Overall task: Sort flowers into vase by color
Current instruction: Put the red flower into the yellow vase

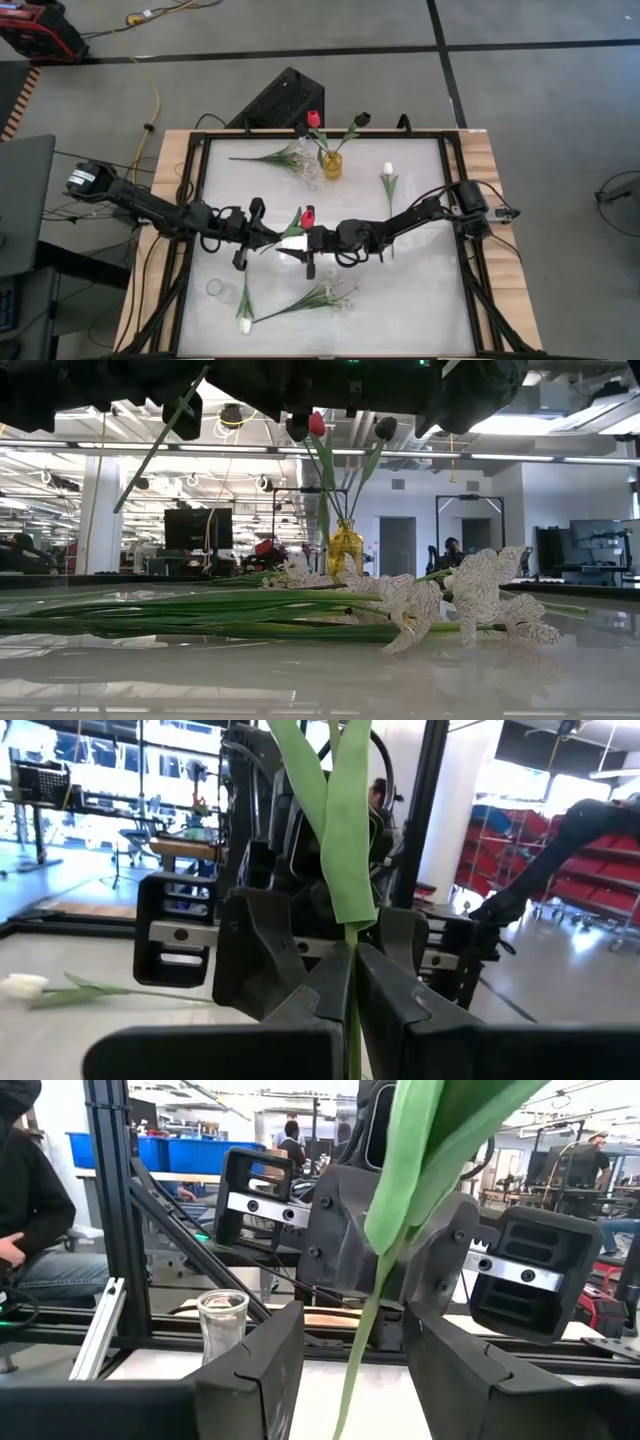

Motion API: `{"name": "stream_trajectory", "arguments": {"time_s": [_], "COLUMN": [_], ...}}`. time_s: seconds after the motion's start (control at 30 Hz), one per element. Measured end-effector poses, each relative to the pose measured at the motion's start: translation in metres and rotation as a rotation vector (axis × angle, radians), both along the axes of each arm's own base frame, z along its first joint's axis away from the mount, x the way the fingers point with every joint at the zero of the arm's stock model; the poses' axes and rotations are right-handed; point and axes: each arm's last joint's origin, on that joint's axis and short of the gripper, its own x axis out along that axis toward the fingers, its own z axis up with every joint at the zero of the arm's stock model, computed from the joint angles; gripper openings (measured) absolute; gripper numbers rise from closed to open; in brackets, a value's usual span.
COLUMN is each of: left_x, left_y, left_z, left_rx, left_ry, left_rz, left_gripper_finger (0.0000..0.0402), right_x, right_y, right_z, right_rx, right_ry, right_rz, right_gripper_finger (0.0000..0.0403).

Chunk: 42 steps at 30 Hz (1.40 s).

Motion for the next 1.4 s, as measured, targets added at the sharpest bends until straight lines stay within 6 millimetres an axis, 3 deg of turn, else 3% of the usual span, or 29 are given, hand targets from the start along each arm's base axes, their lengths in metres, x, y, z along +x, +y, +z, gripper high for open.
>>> {"name": "stream_trajectory", "arguments": {"time_s": [0.23, 0.5, 0.7, 0.83, 0.97, 1.2, 1.4], "left_x": [0.000, 0.001, 0.002, -0.001, -0.008, -0.016, -0.015], "left_y": [0.001, 0.003, 0.004, 0.004, 0.007, 0.011, 0.011], "left_z": [0.000, -0.003, -0.011, -0.013, -0.013, -0.016, -0.019], "left_rx": [0.020, 0.021, 0.012, 0.027, 0.040, 0.016, 0.014], "left_ry": [-0.004, 0.036, 0.118, 0.166, 0.221, 0.307, 0.327], "left_rz": [0.035, 0.109, 0.137, 0.138, 0.169, 0.237, 0.249], "left_gripper_finger": [0.0000, 0.0000, 0.0020, 0.0040, 0.0053, 0.0057, 0.0057], "right_x": [0.002, 0.002, -0.008, -0.029, -0.066, -0.127, -0.144], "right_y": [-0.010, -0.013, -0.011, -0.007, -0.009, -0.050, -0.084], "right_z": [0.000, -0.002, 0.008, 0.023, 0.035, 0.055, 0.077], "right_rx": [0.064, 0.061, 0.025, -0.033, -0.080, -0.020, -0.003], "right_ry": [0.002, 0.059, 0.207, 0.284, 0.317, 0.209, 0.134], "right_rz": [-0.015, -0.025, -0.106, -0.180, -0.336, -0.589, -0.688], "right_gripper_finger": [0.0152, 0.0024, 0.0029, 0.0022, 0.0022, 0.0022, 0.0022]}}
